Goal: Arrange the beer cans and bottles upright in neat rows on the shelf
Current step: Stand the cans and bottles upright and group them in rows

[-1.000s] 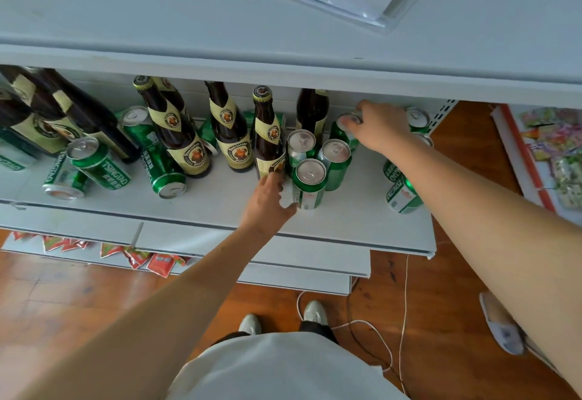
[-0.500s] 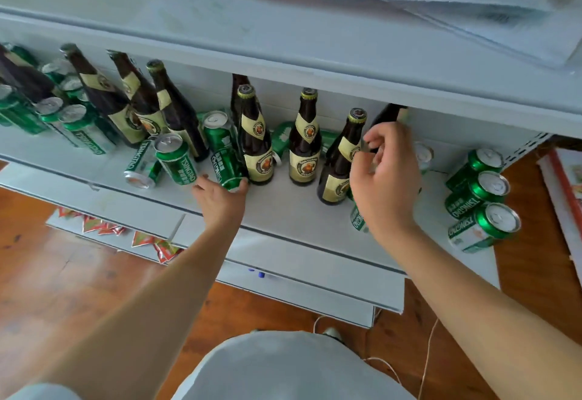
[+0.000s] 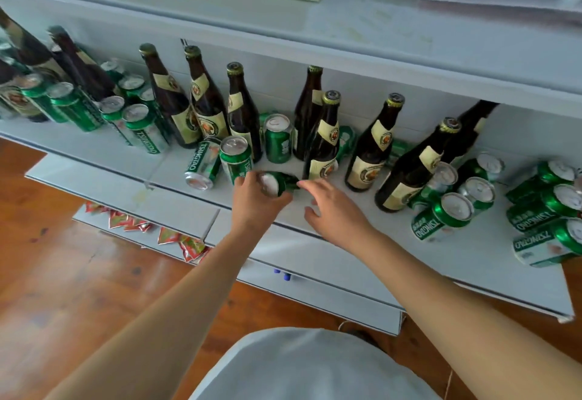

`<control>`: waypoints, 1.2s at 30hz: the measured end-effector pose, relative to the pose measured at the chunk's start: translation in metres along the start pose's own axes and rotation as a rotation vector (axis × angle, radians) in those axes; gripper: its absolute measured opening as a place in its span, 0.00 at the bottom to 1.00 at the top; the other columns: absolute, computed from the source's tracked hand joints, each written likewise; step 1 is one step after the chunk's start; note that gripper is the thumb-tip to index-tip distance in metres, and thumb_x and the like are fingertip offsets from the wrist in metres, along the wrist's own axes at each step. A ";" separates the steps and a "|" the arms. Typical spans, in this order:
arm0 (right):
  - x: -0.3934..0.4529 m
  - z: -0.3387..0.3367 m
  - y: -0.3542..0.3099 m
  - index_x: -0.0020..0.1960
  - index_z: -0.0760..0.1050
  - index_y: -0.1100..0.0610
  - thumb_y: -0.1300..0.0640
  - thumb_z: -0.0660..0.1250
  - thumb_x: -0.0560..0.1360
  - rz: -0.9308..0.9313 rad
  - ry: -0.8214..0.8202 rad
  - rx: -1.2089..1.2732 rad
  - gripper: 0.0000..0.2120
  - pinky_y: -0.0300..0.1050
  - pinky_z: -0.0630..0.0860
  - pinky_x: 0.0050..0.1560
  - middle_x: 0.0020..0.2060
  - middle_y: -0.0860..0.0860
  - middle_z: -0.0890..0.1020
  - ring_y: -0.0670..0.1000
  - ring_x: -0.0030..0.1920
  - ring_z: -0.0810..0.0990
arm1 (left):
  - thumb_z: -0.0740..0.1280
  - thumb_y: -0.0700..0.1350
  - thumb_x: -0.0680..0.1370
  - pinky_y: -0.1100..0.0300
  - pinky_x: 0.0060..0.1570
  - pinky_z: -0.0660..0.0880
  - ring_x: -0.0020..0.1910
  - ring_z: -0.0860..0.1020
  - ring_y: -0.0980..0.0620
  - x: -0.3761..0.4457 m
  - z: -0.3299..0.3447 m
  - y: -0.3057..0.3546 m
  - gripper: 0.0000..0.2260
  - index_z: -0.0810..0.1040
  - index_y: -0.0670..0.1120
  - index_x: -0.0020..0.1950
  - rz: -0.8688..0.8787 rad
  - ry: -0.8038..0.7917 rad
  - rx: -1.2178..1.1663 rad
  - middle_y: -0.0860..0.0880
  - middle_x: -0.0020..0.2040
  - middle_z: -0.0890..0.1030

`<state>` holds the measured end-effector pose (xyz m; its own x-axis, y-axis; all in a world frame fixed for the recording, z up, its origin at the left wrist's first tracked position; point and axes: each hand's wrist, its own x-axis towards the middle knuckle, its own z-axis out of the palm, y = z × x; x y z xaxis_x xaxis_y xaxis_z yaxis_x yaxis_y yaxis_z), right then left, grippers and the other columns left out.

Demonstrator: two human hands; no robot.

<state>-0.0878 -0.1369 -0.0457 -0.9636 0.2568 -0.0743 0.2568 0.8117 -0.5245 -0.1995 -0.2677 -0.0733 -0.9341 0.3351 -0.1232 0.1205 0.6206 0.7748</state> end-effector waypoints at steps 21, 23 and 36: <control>0.074 -0.034 -0.010 0.64 0.70 0.62 0.43 0.68 0.75 0.218 0.589 0.188 0.27 0.43 0.73 0.52 0.55 0.55 0.78 0.54 0.57 0.76 | 0.77 0.45 0.70 0.50 0.62 0.70 0.65 0.71 0.40 0.033 0.017 0.025 0.39 0.61 0.42 0.75 0.195 -0.147 0.102 0.40 0.67 0.70; 0.077 -0.035 -0.010 0.61 0.71 0.62 0.46 0.66 0.78 0.211 0.577 0.188 0.21 0.41 0.71 0.47 0.53 0.56 0.78 0.55 0.54 0.77 | 0.75 0.41 0.69 0.48 0.65 0.67 0.66 0.67 0.38 0.027 0.012 0.031 0.38 0.61 0.40 0.75 0.227 -0.071 0.147 0.39 0.68 0.66; -0.029 -0.053 0.038 0.65 0.68 0.62 0.42 0.62 0.78 0.187 0.583 0.007 0.26 0.48 0.76 0.49 0.53 0.56 0.77 0.55 0.53 0.77 | 0.59 0.39 0.80 0.50 0.46 0.73 0.50 0.78 0.39 0.033 0.064 0.117 0.10 0.78 0.38 0.57 0.503 -0.015 0.221 0.40 0.55 0.77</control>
<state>-0.0460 -0.0854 -0.0187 -0.7021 0.6411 0.3099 0.4152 0.7221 -0.5533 -0.1948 -0.1389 -0.0267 -0.7388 0.6374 0.2187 0.6198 0.5152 0.5920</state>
